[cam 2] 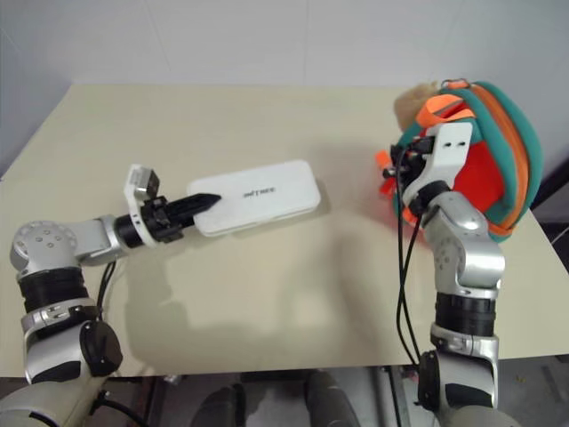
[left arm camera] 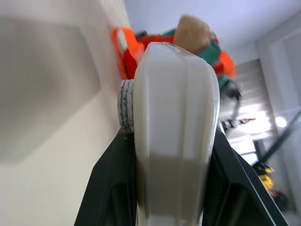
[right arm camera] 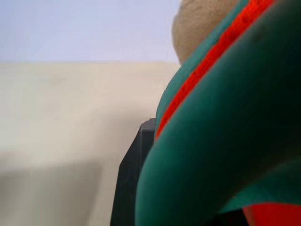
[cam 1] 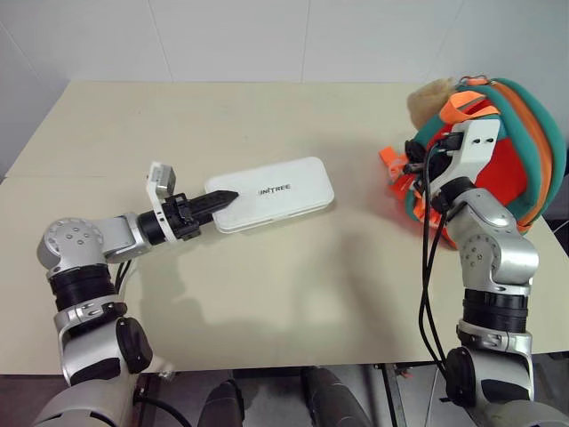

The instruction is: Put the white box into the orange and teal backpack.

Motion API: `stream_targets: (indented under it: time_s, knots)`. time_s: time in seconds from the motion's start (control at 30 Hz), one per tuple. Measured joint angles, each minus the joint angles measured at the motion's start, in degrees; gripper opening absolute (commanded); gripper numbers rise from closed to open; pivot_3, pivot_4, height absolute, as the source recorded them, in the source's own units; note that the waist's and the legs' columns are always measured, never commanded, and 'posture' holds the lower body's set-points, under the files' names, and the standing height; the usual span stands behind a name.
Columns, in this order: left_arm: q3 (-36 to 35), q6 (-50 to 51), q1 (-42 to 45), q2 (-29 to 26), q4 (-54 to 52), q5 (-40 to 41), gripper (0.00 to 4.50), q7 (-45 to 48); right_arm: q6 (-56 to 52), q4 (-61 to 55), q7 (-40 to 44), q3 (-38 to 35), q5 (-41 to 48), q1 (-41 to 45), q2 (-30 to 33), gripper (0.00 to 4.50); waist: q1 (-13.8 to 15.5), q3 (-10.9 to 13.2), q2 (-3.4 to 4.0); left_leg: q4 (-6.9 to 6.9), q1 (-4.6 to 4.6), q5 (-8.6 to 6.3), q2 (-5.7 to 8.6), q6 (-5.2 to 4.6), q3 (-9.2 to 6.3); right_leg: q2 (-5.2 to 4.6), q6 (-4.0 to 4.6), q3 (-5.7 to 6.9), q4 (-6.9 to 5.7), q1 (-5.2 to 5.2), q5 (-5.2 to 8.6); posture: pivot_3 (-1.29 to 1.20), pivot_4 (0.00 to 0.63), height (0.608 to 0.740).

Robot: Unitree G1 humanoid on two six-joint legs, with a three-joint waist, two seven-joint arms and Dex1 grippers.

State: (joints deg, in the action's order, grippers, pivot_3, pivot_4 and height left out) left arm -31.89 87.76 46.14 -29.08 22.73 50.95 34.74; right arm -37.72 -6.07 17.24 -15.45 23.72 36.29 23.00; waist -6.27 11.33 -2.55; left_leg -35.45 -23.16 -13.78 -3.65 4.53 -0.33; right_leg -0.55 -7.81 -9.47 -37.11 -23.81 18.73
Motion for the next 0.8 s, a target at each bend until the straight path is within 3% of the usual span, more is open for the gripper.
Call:
stream_targets:
  time_s: [0.57,0.8]
  knots:
    - [8.45,-9.78,5.41,-8.98,12.50,-4.64,1.31,8.26,-24.63,-19.32,9.98,1.58,22.62,2.78,11.77,0.00,0.24,0.01,0.01,0.36,-0.19,-0.01,-0.05,-0.01,0.08,0.00,0.14,0.04,0.18,-0.30,0.09,0.00,0.150,0.740]
    - [11.99,-13.48,9.00,-12.06,17.82,-7.90,1.31,13.20,-30.02,-24.14,19.77,1.90,35.98,5.97,21.67,0.00,1.06,0.02,0.02,0.30,-0.62,-0.01,-0.05,-0.02,0.11,0.00,0.16,0.05,0.10,-0.79,0.10,0.00,0.150,0.740]
